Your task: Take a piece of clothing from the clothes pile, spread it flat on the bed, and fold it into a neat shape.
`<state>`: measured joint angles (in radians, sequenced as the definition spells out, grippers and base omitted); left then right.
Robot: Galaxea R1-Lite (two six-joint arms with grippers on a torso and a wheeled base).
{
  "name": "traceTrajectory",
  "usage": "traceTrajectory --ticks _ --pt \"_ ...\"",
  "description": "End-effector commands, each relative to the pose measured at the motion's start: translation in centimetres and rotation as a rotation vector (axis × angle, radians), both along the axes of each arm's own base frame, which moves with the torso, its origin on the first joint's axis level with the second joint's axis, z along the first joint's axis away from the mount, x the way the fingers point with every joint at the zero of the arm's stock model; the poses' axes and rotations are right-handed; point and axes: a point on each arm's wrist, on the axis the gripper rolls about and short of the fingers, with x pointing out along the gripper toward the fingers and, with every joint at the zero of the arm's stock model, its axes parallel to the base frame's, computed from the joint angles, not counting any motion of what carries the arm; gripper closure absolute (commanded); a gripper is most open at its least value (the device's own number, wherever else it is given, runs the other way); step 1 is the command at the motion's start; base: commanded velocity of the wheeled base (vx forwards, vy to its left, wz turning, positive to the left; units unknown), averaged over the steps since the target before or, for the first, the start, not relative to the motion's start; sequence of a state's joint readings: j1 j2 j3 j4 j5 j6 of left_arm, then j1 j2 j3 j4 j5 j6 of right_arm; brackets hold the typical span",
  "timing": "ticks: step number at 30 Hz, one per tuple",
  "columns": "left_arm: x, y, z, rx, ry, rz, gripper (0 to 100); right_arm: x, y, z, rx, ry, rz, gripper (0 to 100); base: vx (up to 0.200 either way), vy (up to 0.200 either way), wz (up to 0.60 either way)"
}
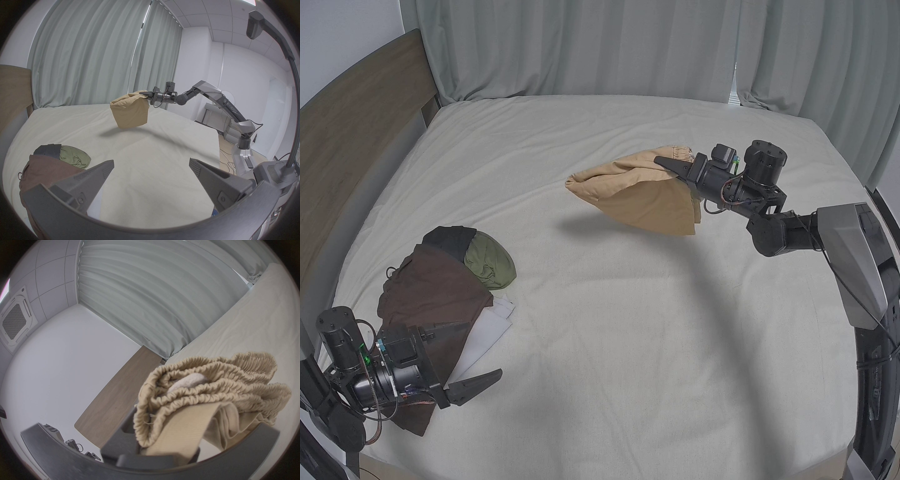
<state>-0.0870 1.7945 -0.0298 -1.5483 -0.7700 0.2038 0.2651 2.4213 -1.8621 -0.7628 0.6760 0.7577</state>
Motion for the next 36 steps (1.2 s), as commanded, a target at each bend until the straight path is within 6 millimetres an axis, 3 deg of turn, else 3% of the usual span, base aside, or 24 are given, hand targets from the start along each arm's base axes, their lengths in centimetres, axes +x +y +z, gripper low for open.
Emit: traceTrajectory --ticks 1,13,14,17,20,24,36 --pt "-0.1 0.0 -0.1 0.000 0.006 0.000 0 1.2 0.9 -0.5 0.001 -0.002 0.010 100 0.000 0.000 0.00" --pt "-0.2 0.0 -0.2 0.000 0.012 0.000 0 2.9 0.8 -5.5 -0.031 0.128 -0.022 100 0.000 0.000 0.00" --pt "-0.1 0.0 -0.2 -0.001 0.014 0.000 0 3.2 1.1 -7.1 -0.044 0.143 -0.045 100 0.000 0.000 0.00" --pt "-0.1 0.0 -0.1 -0.001 0.010 0.002 0 3.6 1.6 -9.3 -0.075 0.147 -0.072 100 0.000 0.000 0.00" --pt "-0.1 0.0 -0.1 -0.001 0.008 0.002 0 3.5 2.2 -9.5 -0.084 0.123 -0.097 100 0.000 0.000 0.00" --pt "-0.1 0.0 -0.1 -0.001 0.007 0.000 0 2.4 3.4 -7.5 -0.057 0.046 -0.081 100 0.000 0.000 0.00" --pt "-0.2 0.0 0.1 -0.002 -0.001 -0.002 0 -2.5 5.0 -12.0 -0.112 0.161 -0.020 100 0.000 0.000 0.00"
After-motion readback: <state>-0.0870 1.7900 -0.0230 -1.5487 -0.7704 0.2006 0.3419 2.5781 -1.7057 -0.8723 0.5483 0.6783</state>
